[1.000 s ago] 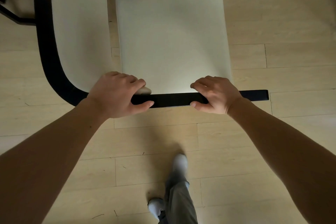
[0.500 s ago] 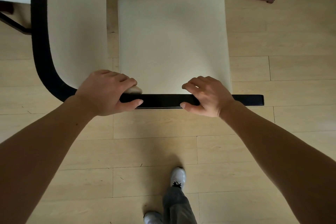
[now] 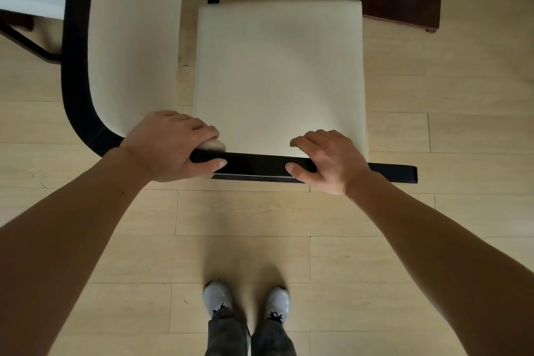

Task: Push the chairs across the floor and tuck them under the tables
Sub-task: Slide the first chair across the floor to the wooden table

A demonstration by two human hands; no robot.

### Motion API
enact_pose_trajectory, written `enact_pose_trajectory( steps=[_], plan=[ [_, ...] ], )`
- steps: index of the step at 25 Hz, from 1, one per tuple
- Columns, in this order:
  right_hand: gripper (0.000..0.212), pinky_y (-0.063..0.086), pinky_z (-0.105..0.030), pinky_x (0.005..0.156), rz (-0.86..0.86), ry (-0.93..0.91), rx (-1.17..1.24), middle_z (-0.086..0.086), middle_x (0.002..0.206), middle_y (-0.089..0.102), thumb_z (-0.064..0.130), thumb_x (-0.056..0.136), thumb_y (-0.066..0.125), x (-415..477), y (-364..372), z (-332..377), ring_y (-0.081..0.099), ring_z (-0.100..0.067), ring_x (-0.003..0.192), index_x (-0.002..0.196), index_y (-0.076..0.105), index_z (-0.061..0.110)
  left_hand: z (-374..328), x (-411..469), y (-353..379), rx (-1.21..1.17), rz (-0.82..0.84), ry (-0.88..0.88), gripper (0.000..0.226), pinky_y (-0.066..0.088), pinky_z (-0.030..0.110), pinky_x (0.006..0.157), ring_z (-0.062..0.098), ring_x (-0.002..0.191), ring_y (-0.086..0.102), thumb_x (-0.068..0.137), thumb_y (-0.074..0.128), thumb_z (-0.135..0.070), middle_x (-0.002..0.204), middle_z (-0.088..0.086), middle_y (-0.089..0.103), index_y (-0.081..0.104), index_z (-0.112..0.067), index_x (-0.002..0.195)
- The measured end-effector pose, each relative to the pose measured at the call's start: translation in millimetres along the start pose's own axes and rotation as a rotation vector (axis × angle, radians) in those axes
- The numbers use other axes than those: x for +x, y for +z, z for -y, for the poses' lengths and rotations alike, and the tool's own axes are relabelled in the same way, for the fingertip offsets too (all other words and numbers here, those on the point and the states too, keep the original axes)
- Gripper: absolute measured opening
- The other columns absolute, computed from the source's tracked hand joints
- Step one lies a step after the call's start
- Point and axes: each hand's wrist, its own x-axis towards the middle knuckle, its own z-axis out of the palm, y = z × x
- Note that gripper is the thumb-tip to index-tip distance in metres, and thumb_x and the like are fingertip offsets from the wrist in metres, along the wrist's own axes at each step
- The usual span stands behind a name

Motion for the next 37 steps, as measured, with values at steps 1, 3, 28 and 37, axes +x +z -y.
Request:
enact_pose_trajectory(
  steps=[1, 3, 28, 37],
  plan=[
    [0.062, 0.031, -0.03, 0.072, 0.005, 0.0, -0.008, -0.007, 0.086, 0.065, 0.061, 0.089, 0.037, 3.2, -0.8, -0.6, 0.058, -0.031, 0.076, 0.111, 0.065, 0.01, 3.0, 2.5, -0.5, -0.003, 0.001, 0.002, 0.074, 0.053, 0.039, 0.075, 0.025, 0.085, 0.069, 0.086, 0.024, -0.077, 0.096, -0.003, 0.073, 0.067, -0.022, 0.11],
    [0.063, 0.031, -0.03, 0.071, 0.027, 0.004, -0.026, -0.006, 0.086, 0.065, 0.061, 0.09, 0.034, 9.0, -2.9, -1.7, 0.058, -0.03, 0.077, 0.11, 0.065, 0.01, 6.9, 7.6, -2.3, -0.011, -0.003, 0.004, 0.073, 0.052, 0.038, 0.073, 0.025, 0.082, 0.068, 0.086, 0.025, -0.077, 0.093, -0.003, 0.073, 0.067, -0.022, 0.109],
    [0.075, 0.035, -0.032, 0.063, 0.092, 0.085, -0.081, -0.001, 0.088, 0.064, 0.07, 0.086, 0.018, 113.0, -37.6, -56.9, 0.058, -0.025, 0.084, 0.114, 0.063, 0.017, 96.5, 106.9, -21.9, 0.078, -0.058, 0.07, 0.071, 0.031, 0.026, 0.055, 0.019, 0.059, 0.058, 0.089, 0.02, -0.077, 0.072, -0.007, 0.066, 0.066, -0.024, 0.097],
    [0.073, 0.036, -0.031, 0.062, 0.08, 0.086, -0.057, 0.001, 0.088, 0.065, 0.071, 0.088, 0.017, 160.1, -52.4, -98.0, 0.059, -0.024, 0.081, 0.113, 0.062, 0.019, 132.8, 163.0, -30.6, 0.082, -0.049, 0.072, 0.07, 0.037, 0.028, 0.058, 0.021, 0.063, 0.06, 0.088, 0.021, -0.076, 0.076, -0.007, 0.066, 0.066, -0.025, 0.102]
  ],
)
